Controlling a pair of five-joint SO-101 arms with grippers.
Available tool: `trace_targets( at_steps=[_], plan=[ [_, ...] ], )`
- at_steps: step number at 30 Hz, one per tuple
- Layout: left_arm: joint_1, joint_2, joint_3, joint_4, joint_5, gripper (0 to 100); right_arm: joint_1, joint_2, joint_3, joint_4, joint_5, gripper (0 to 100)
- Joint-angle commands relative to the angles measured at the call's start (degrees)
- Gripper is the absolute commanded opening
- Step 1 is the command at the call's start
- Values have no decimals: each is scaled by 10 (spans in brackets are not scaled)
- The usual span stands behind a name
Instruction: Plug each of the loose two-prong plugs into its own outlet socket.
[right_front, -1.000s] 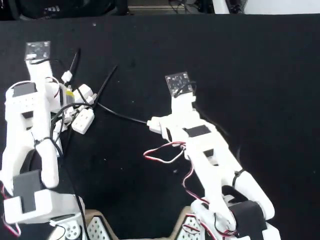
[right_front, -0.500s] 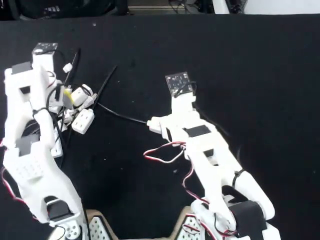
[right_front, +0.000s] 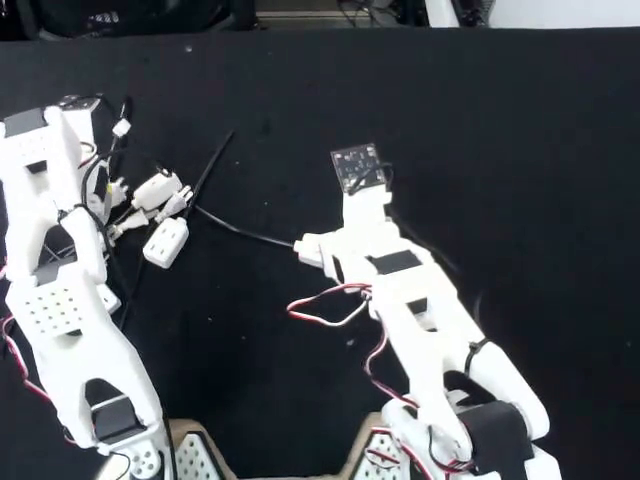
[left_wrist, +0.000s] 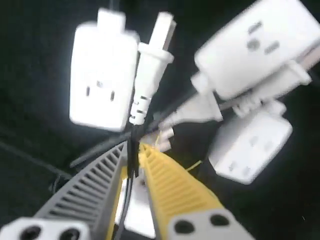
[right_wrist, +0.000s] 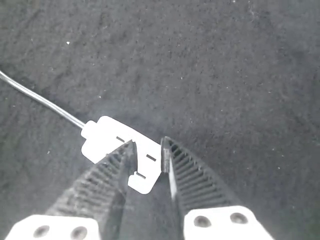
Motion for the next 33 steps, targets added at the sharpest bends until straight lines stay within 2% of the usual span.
trace_targets(
  at_steps=[1,6,12,16,19,25,33],
  plan=[
    [-13,-11,-95,43,-7,29,-7,-23,-4,-11,-4,81],
    [-45,-63,-78,43,-11,29,-7,-23,-4,-11,-4,81],
    [-45,-202,58,44,-11,29,-7,-24,-5,-11,-4,80],
    [3,-342,203,42,-11,30,11,-25,-8,-11,-4,79],
    [62,-433,315,31,-11,30,57,-42,-11,-11,-9,79],
    [179,-583,559,-104,-9,30,129,-119,10,20,-27,80],
    [300,-730,828,-284,-8,30,131,-159,35,21,-47,81]
  ],
)
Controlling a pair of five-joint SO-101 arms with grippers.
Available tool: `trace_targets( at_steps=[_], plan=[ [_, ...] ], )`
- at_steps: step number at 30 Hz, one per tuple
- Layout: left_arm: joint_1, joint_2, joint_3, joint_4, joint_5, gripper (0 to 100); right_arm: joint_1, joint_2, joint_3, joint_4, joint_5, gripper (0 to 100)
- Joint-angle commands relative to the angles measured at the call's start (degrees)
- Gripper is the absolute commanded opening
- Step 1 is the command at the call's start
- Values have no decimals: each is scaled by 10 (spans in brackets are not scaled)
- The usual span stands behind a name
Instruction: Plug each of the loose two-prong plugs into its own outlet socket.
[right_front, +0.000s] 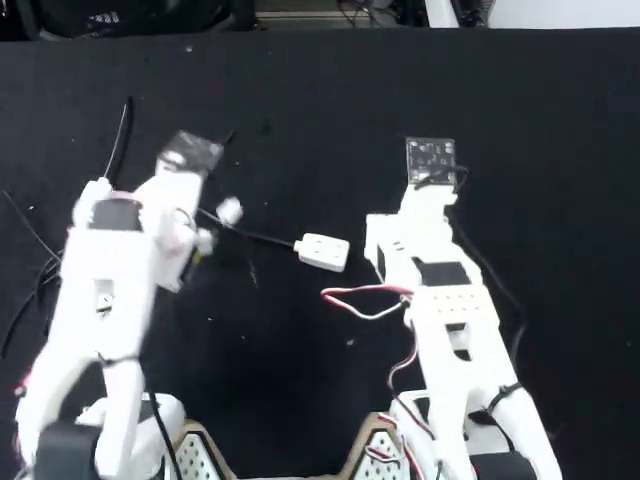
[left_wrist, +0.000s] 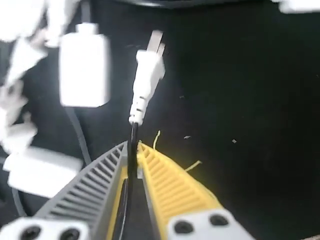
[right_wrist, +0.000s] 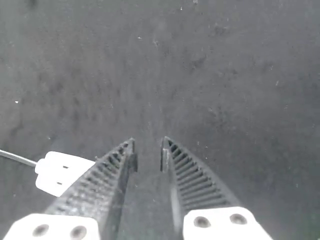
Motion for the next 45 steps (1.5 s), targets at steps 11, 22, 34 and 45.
trace_targets(
  at_steps=[11,22,34,45],
  plan=[
    [88,-166,244,-171,-3,30,-64,-22,9,8,14,82],
    [-110,-209,218,-117,1,269,-204,-22,20,40,82,178],
    [-107,-98,230,-218,5,235,-203,-24,23,38,82,194],
    [-76,233,20,-215,64,230,-156,-25,19,37,78,194]
  ],
)
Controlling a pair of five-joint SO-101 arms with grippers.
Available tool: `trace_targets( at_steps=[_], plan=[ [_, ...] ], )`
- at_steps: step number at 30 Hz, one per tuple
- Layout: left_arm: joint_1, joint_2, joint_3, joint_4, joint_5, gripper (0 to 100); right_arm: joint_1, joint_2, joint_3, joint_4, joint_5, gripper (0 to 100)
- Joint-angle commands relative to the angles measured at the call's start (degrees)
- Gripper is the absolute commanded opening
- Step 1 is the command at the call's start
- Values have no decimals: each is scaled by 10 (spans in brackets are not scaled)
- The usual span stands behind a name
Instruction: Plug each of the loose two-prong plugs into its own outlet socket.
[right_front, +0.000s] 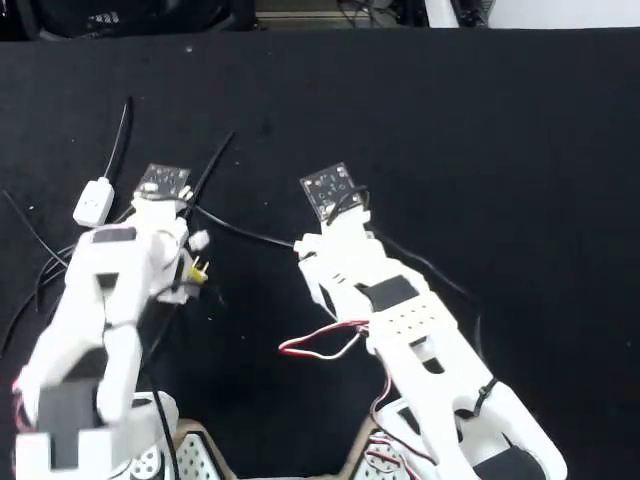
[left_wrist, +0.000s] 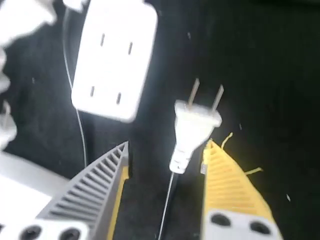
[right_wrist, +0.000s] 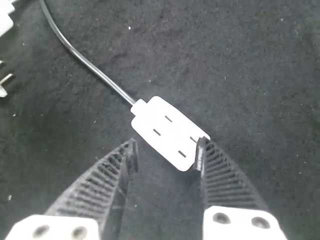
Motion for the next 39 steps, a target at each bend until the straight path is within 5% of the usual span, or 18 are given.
trace_targets(
  at_steps=[1,7,18,26,31,35,39],
  plan=[
    [34,64,-67,15,20,230,33,-20,-7,-1,3,194],
    [109,69,-86,72,25,17,64,-21,-7,-14,-16,194],
    [229,-52,-71,171,26,30,115,-21,-12,-17,-67,194],
    [276,-223,95,41,27,80,116,-21,-12,-17,-67,194],
    [259,-289,135,62,27,278,114,-21,-12,-17,-67,194],
    [162,-346,95,118,25,217,110,-21,-11,-15,-63,194],
    [37,-384,102,87,43,177,63,-21,-11,-7,-41,194]
  ],
)
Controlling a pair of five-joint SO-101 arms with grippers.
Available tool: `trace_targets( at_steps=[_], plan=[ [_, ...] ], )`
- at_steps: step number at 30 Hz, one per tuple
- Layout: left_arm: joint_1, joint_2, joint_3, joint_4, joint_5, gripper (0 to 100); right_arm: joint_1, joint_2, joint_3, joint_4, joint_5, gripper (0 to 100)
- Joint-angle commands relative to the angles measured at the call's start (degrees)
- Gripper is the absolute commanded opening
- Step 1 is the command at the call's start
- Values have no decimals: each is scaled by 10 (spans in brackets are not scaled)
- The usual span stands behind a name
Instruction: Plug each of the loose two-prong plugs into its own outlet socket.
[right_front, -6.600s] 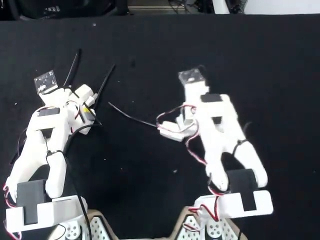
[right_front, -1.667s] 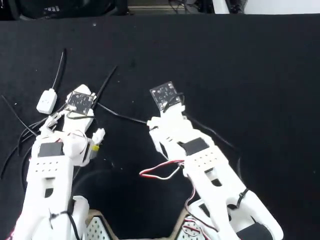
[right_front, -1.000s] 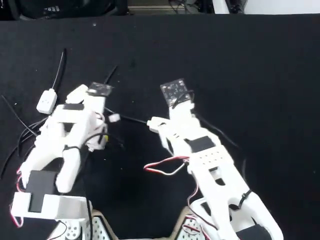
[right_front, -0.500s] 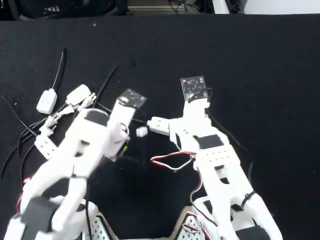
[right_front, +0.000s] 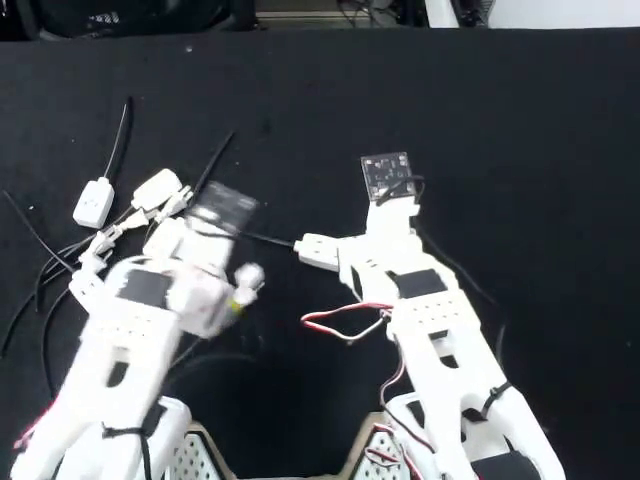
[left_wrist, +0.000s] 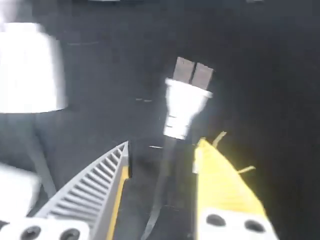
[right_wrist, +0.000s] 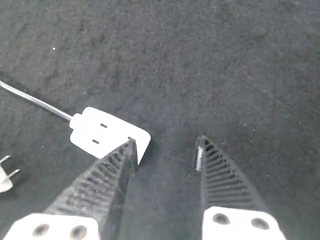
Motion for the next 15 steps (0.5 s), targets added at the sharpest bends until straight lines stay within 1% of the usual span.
trace_targets(
  at_steps=[1,5,6,9,12,15],
  plan=[
    [-102,-34,-7,-44,47,172,-55,-21,-13,3,43,194],
    [-160,-41,67,-149,170,172,-151,-18,-14,22,118,194],
    [-172,-41,80,-173,183,173,-173,-17,-14,25,135,194],
    [-220,-41,106,-236,189,173,-230,-16,-12,26,171,194],
    [-281,-39,110,-265,199,170,-270,-16,-14,26,188,194],
    [-336,-36,114,-278,262,170,-298,-13,-25,33,199,194]
  ],
)
